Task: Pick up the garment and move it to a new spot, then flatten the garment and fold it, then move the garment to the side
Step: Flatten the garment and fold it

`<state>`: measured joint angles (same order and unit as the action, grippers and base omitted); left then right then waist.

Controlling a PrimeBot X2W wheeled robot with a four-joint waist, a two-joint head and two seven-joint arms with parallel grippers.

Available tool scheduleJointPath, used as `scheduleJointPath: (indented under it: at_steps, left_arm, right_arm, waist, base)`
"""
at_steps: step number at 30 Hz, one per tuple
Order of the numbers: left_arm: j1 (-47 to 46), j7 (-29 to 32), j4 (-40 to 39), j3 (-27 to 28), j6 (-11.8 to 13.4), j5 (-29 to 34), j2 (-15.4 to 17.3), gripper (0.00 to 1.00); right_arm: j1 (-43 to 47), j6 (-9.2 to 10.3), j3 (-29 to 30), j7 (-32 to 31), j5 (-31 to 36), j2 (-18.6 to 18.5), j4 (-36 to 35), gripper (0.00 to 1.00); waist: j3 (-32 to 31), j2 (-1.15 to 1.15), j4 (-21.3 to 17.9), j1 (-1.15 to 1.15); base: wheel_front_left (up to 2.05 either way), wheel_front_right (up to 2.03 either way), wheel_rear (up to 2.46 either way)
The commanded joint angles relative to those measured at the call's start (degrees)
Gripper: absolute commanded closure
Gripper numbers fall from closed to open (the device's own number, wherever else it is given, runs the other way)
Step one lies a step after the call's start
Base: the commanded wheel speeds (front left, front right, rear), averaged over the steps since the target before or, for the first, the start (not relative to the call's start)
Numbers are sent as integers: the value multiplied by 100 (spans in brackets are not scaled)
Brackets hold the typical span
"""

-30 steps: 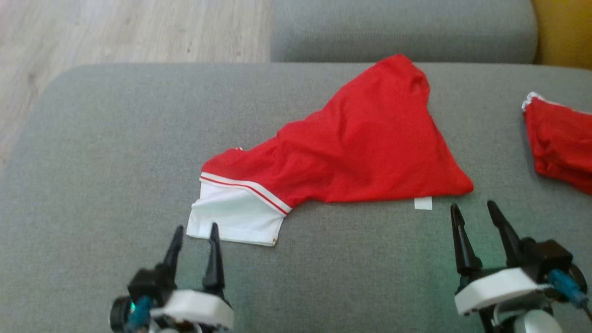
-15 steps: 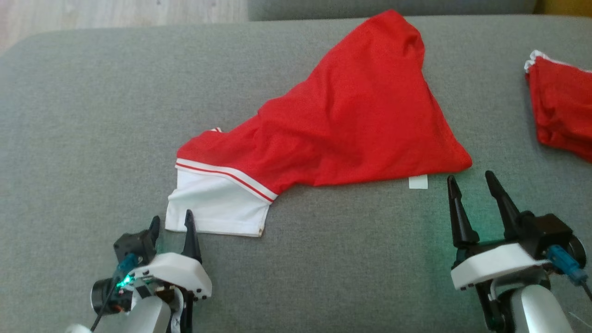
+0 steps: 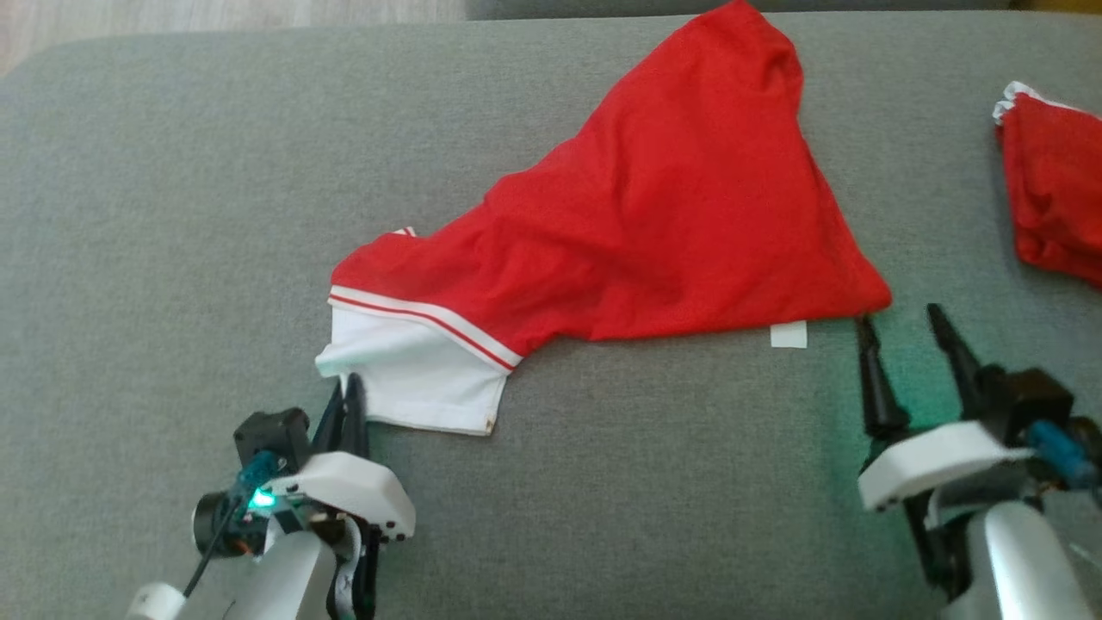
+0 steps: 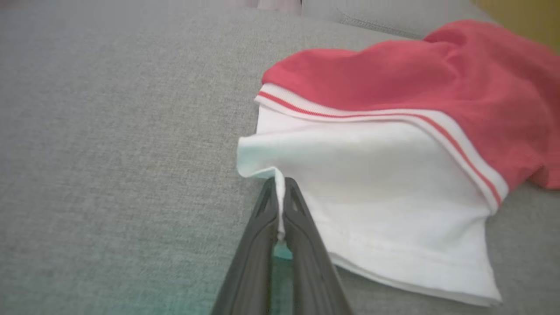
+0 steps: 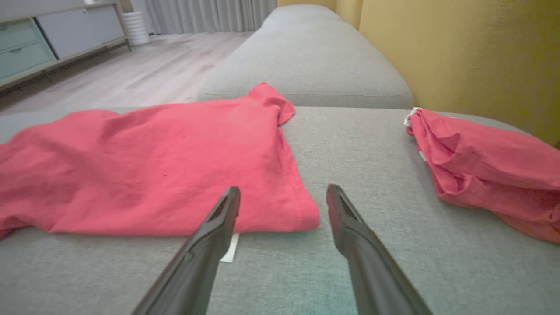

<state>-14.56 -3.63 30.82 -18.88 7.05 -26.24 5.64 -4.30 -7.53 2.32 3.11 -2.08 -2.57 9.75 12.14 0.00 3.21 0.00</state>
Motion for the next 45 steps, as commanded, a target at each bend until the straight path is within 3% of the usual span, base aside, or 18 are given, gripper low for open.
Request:
scheduleJointPath:
  at_steps: [1, 10, 17, 18, 20, 22, 23, 24, 30, 35, 45]
  left_arm:
    - [-42, -126, -256, 125, 5, -13, 40, 100]
    - [148, -327, -1062, 98, 124, 35, 80, 100]
    - [284, -315, -1449, 81, 226, 47, 121, 100]
    - [298, -309, -1482, 82, 237, 46, 131, 100]
    - [325, -304, -1543, 86, 259, 47, 155, 100]
    - [353, -312, -1604, 85, 274, 54, 181, 100]
    - [353, -312, -1604, 85, 274, 54, 181, 100]
    - [365, -317, -1637, 84, 282, 56, 191, 100]
    - [400, -335, -1947, 67, 256, 48, 260, 100]
    - [323, -288, -2501, 87, 231, 61, 386, 100]
    - [-303, 272, -4327, 320, 238, 248, 992, 100]
  right_arm:
    - [-349, 4, 4, -70, 79, -31, -70, 0]
    - [-1099, 4, 752, -630, 545, -31, 1052, 0]
    - [-1420, 4, 773, -773, 589, -31, 1922, 0]
    - [-1456, 4, 727, -795, 533, -31, 2031, 9]
    - [-1513, 4, 595, -888, 417, -31, 2242, 53]
    - [-1557, 4, 469, -948, 273, -31, 2390, 85]
    - [-1557, 4, 469, -948, 273, -31, 2390, 85]
    - [-1577, 4, 424, -934, 180, -31, 2427, 100]
    - [-1672, 4, 222, -559, -274, -31, 2287, 100]
    - [-1657, 4, 106, -419, -561, -31, 1715, 100]
    - [-1249, 4, 130, -828, -976, -181, -686, 100]
  waist:
    - [17, 0, 58, 0]
    - [98, 0, 389, 0]
    - [104, 0, 502, 0]
    - [100, 0, 504, 0]
    - [85, 0, 493, 0]
    - [57, 0, 471, 0]
    - [57, 0, 471, 0]
    - [38, 0, 456, 0]
    - [-196, 0, 331, 0]
    - [-533, 0, 209, 0]
    - [-1273, 0, 16, 0]
  base:
    - [0, 0, 0]
    - [0, 0, 0]
    - [0, 0, 0]
    - [0, 0, 0]
    - [0, 0, 0]
    - [0, 0, 0]
    - [0, 0, 0]
    - [0, 0, 0]
    - [0, 0, 0]
    - [0, 0, 0]
    - [0, 0, 0]
